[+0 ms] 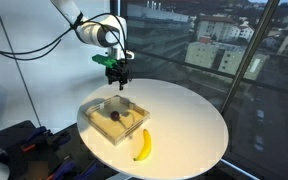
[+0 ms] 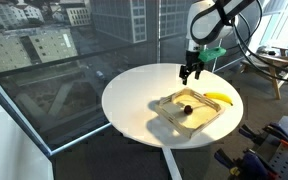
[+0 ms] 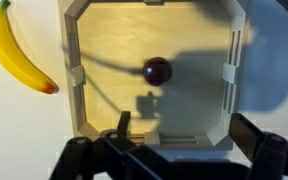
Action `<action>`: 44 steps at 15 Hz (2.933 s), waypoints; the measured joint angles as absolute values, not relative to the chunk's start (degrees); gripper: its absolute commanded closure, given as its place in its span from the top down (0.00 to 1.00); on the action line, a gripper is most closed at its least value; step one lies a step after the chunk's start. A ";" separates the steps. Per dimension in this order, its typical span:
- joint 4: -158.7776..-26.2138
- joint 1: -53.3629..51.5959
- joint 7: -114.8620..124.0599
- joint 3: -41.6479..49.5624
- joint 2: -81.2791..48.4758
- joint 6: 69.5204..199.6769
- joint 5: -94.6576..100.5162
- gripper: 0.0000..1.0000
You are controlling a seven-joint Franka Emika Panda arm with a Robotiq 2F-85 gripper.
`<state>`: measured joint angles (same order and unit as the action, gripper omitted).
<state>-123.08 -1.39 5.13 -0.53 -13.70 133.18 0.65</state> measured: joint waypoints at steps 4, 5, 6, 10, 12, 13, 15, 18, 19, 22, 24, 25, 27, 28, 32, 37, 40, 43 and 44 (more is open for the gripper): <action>-123.17 -1.39 5.13 -0.53 -14.01 133.44 0.65 1.00; -123.23 -1.39 5.13 -0.53 -14.16 133.66 0.65 1.00; -123.26 -1.39 5.13 -0.53 -14.38 133.90 0.65 1.00; -123.38 -1.39 5.13 -0.53 -15.53 135.20 0.65 1.00; -123.47 -1.39 5.13 -0.53 -16.18 135.82 0.65 1.00; -123.56 -1.39 5.13 -0.53 -16.51 136.09 0.65 1.00; -123.81 -1.40 5.13 -0.53 -17.11 136.66 0.65 1.00; -124.46 -1.41 5.13 -0.53 -17.93 138.01 0.65 1.00; -124.66 -1.41 5.13 -0.53 -18.22 138.47 0.65 1.00; -124.93 -1.42 5.13 -0.53 -19.08 139.58 0.65 1.00; -125.08 -1.42 5.13 -0.50 -19.67 140.35 0.65 1.00; -125.15 -1.42 5.13 -0.49 -19.95 140.69 0.65 1.00; -125.29 -1.42 5.13 -0.48 -20.45 141.39 0.65 1.00; -125.37 -1.44 5.13 -0.47 -20.75 141.89 0.65 1.00; -125.53 -1.55 5.13 -0.43 -21.98 143.55 0.65 1.00; -125.54 -1.58 5.13 -0.33 -23.26 145.17 0.65 1.00; -125.54 -1.58 5.13 -0.13 -23.96 145.73 0.65 1.00; -125.54 -1.58 5.12 0.05 -24.61 146.23 0.65 1.00; -125.54 -1.58 5.12 0.10 -24.83 146.35 0.65 1.00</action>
